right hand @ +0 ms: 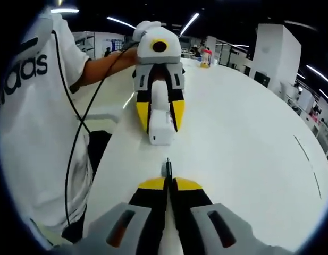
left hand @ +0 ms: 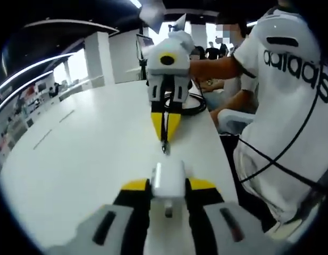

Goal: Plug the desk Type‑C cable into the charger adapter.

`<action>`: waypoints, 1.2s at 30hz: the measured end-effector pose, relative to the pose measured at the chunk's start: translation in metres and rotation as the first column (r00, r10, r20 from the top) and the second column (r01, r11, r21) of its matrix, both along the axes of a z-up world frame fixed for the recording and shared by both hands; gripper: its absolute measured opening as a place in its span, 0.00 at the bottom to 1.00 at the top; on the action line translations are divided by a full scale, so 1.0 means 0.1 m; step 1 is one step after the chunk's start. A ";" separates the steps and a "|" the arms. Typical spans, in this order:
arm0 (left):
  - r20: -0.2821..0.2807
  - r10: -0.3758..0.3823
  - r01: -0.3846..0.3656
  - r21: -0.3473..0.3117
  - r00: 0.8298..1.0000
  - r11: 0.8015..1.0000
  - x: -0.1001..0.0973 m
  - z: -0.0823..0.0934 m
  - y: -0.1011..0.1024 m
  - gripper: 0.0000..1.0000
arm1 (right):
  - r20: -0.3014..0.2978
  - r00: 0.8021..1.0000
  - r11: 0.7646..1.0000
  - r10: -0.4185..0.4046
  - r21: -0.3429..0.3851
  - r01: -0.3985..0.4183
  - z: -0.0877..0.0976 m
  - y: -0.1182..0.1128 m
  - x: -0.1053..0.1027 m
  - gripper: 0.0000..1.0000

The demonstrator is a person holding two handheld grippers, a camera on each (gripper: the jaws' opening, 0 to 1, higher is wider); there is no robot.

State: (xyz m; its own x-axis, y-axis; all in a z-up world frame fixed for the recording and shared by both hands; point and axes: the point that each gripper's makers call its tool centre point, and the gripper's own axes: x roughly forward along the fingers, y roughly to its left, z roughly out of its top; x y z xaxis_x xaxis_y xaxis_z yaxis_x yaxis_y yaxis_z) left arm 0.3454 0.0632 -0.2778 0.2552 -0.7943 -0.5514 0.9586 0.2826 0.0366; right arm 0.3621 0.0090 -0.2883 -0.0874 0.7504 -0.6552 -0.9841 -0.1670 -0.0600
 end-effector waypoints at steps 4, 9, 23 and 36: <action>-0.001 0.002 -0.002 0.002 1.000 1.000 0.00 0.00 -0.01 0.25 | -0.004 1.000 1.000 0.007 0.002 -0.007 -0.01 0.03 -0.06 0.03; 0.003 0.003 -0.003 0.014 1.000 1.000 0.00 0.00 -0.02 0.25 | -0.011 1.000 1.000 0.009 0.021 -0.009 0.01 0.09 -0.11 0.02; -0.001 -0.002 0.002 0.032 1.000 0.999 -0.03 -0.01 -0.07 0.25 | -0.023 0.999 0.999 0.032 0.031 -0.031 0.01 0.18 -0.23 0.02; -0.010 0.002 -0.001 0.031 1.000 1.000 -0.03 -0.01 -0.06 0.25 | -0.014 0.999 0.999 0.035 0.034 -0.035 0.05 0.20 -0.24 0.02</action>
State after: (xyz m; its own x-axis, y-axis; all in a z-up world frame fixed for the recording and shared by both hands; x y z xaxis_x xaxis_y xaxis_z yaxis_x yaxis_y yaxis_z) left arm 0.3425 0.0568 -0.2787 0.2509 -0.7762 -0.5784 0.9585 0.2828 0.0362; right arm 0.3384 0.0286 -0.2838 -0.1231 0.7685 -0.6278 -0.9785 -0.1994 -0.0522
